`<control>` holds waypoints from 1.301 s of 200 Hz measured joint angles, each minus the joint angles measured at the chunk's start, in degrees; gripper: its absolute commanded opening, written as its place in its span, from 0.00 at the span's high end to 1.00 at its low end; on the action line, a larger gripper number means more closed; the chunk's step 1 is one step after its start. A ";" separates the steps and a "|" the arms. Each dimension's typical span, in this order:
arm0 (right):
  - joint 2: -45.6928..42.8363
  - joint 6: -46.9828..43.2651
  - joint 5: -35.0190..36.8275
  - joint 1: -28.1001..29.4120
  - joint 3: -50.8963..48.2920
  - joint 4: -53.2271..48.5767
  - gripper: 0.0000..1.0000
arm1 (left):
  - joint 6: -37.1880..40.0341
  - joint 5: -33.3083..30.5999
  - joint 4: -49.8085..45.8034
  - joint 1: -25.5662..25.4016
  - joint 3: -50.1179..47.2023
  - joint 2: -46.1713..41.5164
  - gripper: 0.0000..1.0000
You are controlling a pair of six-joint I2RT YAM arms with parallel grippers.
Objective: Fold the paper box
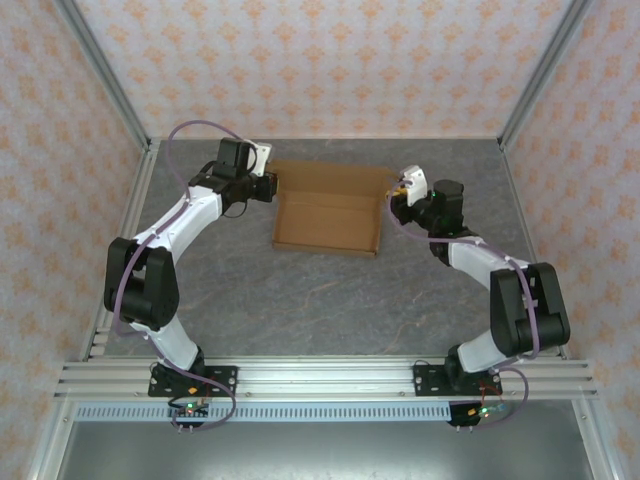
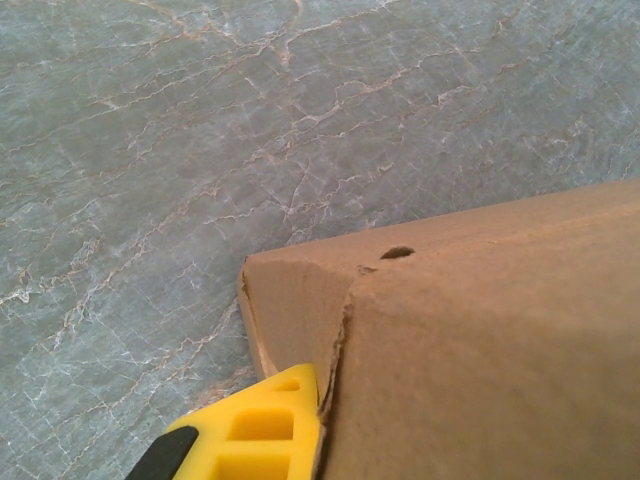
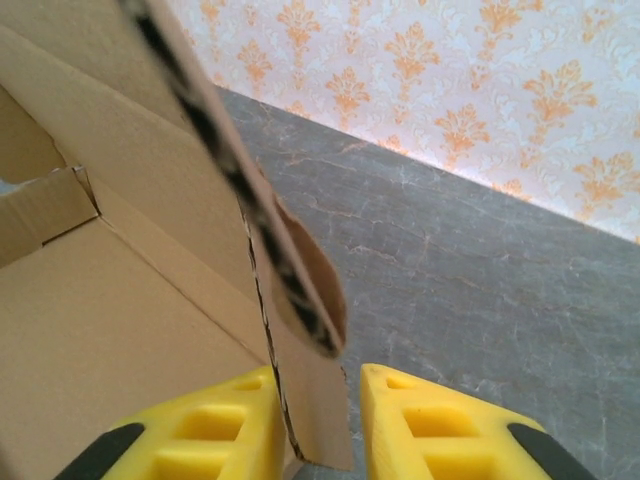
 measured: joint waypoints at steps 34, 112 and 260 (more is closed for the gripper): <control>0.68 0.96 -0.04 0.24 0.02 1.99 0.87 | -0.28 0.02 0.02 0.00 0.00 0.00 0.99; 0.68 5.99 14.78 7.48 0.02 3.41 1.00 | -4.79 -0.52 2.08 0.04 -1.03 -0.02 0.99; -1.16 24.09 33.92 14.05 5.42 -4.92 1.00 | -8.96 -1.79 0.98 -1.60 0.72 -0.22 0.98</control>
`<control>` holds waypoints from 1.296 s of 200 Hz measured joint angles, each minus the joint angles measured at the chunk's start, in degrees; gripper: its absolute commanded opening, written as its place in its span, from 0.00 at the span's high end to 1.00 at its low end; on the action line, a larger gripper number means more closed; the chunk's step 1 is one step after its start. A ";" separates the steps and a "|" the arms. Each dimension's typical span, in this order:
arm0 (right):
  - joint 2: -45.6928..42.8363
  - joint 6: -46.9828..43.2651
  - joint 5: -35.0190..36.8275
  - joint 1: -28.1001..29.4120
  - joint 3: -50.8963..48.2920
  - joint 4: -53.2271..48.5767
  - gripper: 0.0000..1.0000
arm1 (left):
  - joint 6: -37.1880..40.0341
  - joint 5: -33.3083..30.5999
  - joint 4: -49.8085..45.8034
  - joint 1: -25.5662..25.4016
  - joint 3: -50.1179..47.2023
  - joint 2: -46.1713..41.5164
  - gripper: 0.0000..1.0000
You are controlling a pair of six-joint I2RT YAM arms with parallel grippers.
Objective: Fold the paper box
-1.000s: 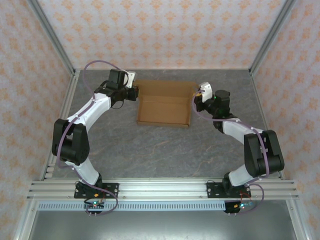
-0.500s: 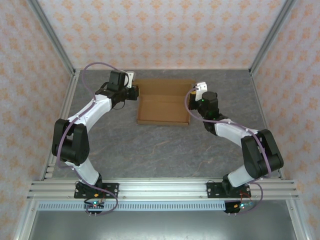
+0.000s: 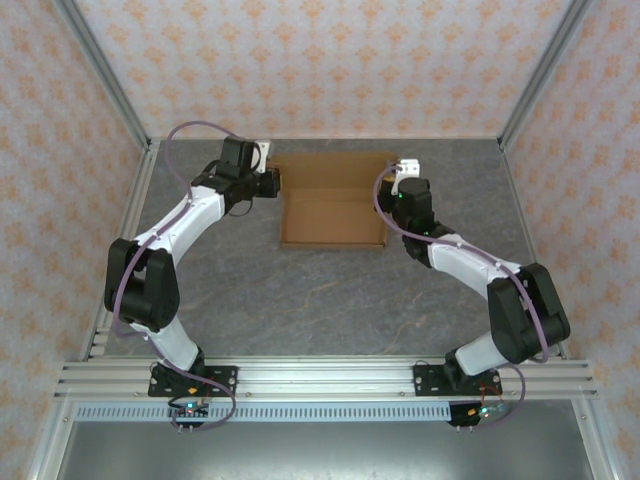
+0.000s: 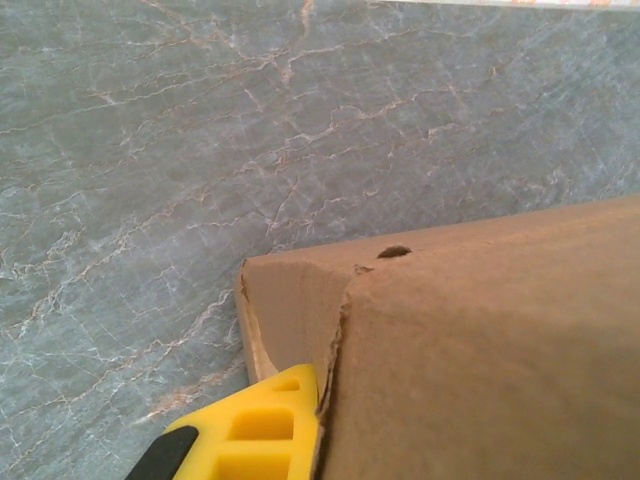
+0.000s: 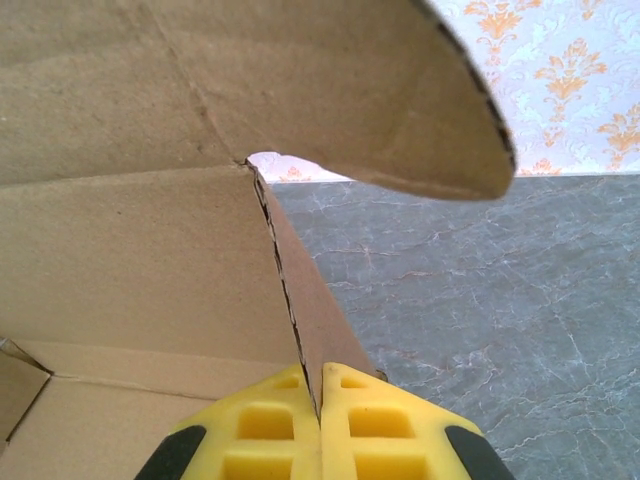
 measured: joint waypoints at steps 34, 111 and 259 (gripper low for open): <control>0.00 3.43 1.03 0.13 0.17 -1.25 1.00 | -1.68 -1.44 -0.31 -1.31 -0.02 0.00 0.98; 0.02 5.42 3.91 1.16 -6.64 6.97 1.00 | -4.04 -5.01 6.01 -3.02 -7.78 -3.61 0.98; 0.15 12.57 5.29 2.86 -11.28 15.85 1.00 | -10.80 -11.30 20.26 -5.99 -21.49 -10.19 0.98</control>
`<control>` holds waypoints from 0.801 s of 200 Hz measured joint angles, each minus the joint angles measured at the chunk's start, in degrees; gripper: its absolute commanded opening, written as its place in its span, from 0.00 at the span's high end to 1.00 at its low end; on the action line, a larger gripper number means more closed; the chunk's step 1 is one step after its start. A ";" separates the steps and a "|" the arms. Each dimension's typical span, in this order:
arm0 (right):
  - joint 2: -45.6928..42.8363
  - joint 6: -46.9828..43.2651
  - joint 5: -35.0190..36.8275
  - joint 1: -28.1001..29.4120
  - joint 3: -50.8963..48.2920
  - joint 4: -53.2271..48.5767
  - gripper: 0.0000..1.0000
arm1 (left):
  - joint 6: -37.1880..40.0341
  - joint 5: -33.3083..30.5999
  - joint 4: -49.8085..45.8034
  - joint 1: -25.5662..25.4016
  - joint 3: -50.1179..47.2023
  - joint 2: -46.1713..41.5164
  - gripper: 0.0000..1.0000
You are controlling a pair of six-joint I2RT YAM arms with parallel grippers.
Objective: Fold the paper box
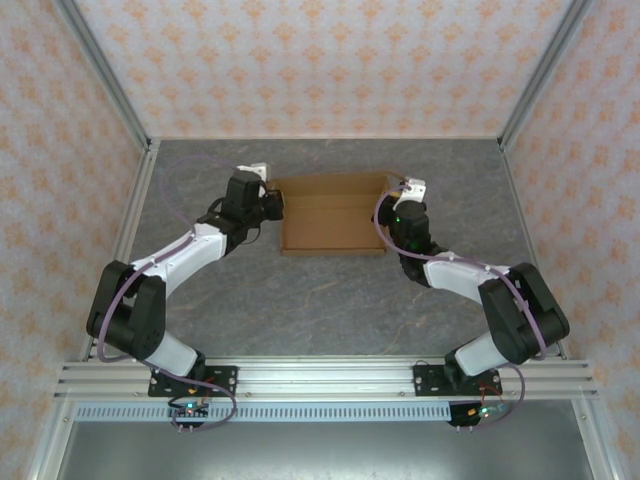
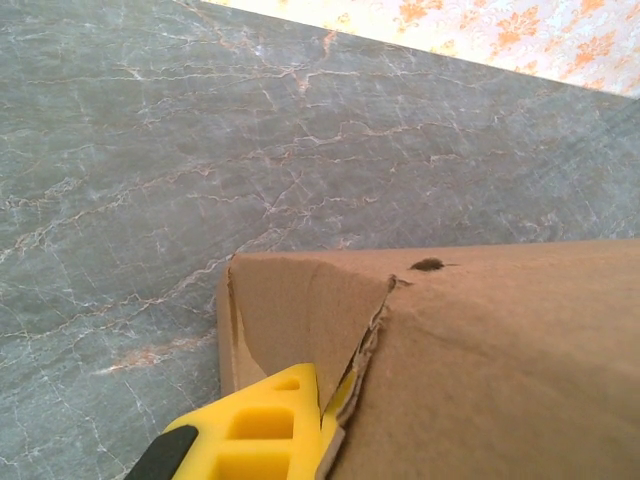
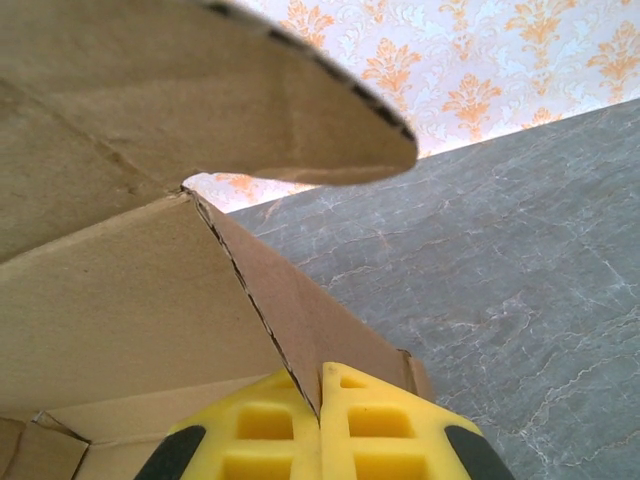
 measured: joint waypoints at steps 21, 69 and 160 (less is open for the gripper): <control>0.00 0.20 0.39 0.09 -0.31 0.02 1.00 | -0.22 -0.87 0.94 -0.42 -0.66 0.00 0.98; -0.02 0.35 0.55 0.31 -2.19 0.72 0.98 | -0.37 -2.12 6.54 -0.92 -4.70 -0.59 0.98; -0.57 2.14 0.24 0.74 -4.98 2.54 0.98 | 1.57 -3.50 10.67 -1.16 -9.77 -2.93 0.97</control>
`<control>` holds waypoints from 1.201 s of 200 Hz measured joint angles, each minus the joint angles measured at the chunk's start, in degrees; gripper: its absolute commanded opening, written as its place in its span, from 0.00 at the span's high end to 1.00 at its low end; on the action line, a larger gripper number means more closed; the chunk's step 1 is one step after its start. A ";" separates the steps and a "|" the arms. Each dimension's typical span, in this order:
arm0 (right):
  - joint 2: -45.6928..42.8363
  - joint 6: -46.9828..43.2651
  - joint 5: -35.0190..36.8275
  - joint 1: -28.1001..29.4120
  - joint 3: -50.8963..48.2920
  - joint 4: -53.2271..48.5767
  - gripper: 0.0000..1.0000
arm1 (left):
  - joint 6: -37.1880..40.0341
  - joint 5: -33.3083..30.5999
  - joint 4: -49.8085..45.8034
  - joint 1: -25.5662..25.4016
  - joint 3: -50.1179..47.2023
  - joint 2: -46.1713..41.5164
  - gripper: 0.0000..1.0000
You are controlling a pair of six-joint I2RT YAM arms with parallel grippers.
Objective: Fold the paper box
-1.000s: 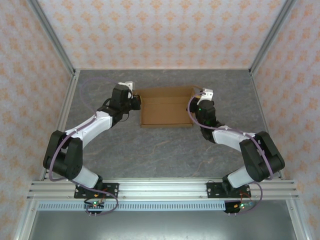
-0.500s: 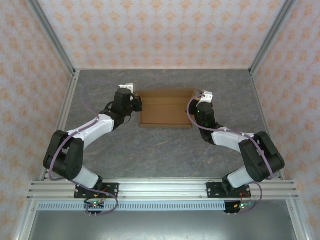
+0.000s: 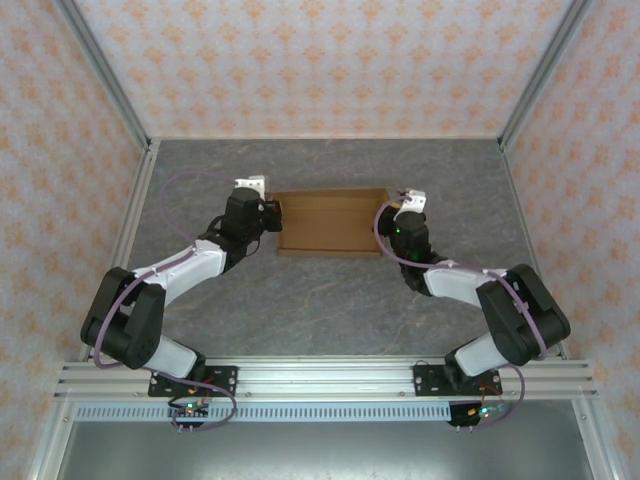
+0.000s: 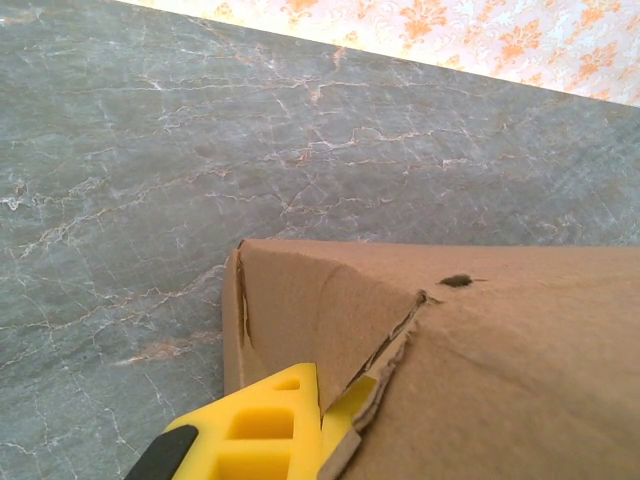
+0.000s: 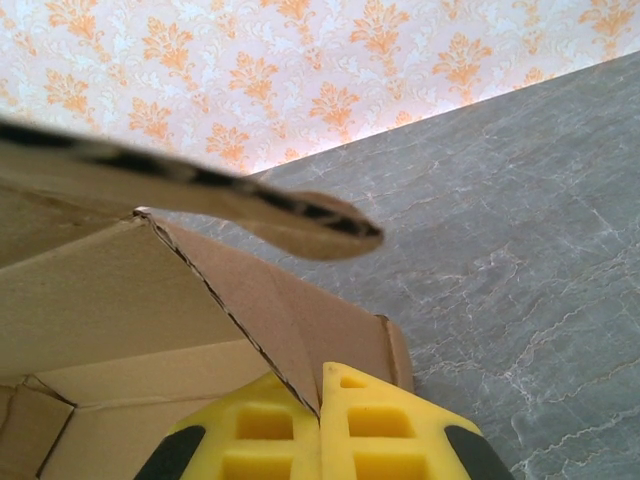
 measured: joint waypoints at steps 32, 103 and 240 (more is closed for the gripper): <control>-0.94 4.22 0.31 0.55 0.85 -3.10 0.98 | 0.17 -0.22 0.00 0.00 -0.09 -0.04 0.97; -1.86 14.05 4.42 2.89 5.20 -11.43 0.97 | 0.20 -1.46 -0.09 0.00 -0.24 -0.42 0.97; -1.90 18.97 5.81 3.52 -0.02 -6.21 0.93 | 1.73 -2.12 2.71 -1.03 -4.39 -2.32 0.95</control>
